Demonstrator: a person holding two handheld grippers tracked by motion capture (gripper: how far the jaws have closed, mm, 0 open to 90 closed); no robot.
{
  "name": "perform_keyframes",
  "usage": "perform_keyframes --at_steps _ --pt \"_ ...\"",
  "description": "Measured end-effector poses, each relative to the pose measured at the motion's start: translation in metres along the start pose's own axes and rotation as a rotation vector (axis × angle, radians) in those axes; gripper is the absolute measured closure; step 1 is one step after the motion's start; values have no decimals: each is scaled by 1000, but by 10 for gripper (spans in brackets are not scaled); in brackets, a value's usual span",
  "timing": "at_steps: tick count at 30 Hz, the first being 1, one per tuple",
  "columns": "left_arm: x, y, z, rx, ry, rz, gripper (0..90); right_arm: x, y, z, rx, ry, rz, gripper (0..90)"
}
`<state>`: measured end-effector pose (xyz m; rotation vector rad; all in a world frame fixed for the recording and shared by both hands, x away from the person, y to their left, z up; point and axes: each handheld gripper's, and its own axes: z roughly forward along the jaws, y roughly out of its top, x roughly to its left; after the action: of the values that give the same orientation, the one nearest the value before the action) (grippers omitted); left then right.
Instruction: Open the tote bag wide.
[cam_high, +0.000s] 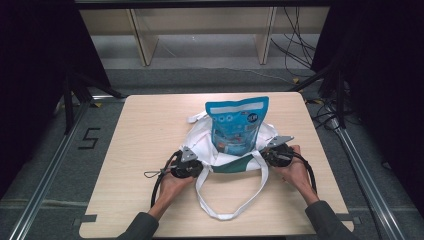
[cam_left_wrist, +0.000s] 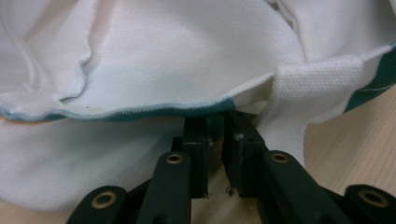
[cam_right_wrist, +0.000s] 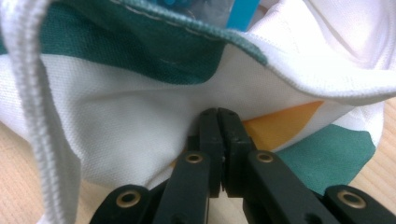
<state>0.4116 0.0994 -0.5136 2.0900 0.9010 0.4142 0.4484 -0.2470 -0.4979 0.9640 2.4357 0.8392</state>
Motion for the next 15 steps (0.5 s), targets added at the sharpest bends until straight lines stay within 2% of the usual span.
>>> perform_keyframes --at_steps 1,2,3,4,5,6,8,9,10,11,12,13,14,15 --pt "0 0 0 0 0 0 748 0 0 0 0 0 0 891" --pt "0 0 -3 -4 1 4 748 -2 0 -5 3 10 28 866" --pt "0 1 -7 -3 0 12 728 -4 -1 -7 -20 -3 48 858" --pt "0 1 -10 -13 -5 -7 712 -6 -1 -13 -23 2 60 857" --pt "1 1 -15 -16 -10 -2 704 -5 -2 -17 -31 16 77 855" --pt "2 1 -19 -22 -12 7 693 -6 -3 -22 -36 16 74 851" --pt "2 -1 -28 -40 -19 -27 671 -5 -6 -32 -62 17 76 840" --pt "3 -1 -33 -43 -28 -28 666 -6 -8 -37 -86 11 67 838" --pt "3 -2 -37 -67 -31 -35 654 -6 -10 -41 -107 8 67 835" --pt "3 -3 -42 -62 -30 -36 637 -6 -11 -46 -113 14 72 828" --pt "4 -5 -47 -69 -35 -44 617 -2 -13 -50 -125 20 105 815" --pt "2 -6 -51 -80 -50 -84 591 -4 -14 -54 -137 24 89 802" --pt "1 -8 -54 -103 -60 -102 576 -1 -16 -57 -136 32 114 789" --pt "0 -10 -59 -100 -66 -93 560 3 -17 -61 -125 39 152 774"
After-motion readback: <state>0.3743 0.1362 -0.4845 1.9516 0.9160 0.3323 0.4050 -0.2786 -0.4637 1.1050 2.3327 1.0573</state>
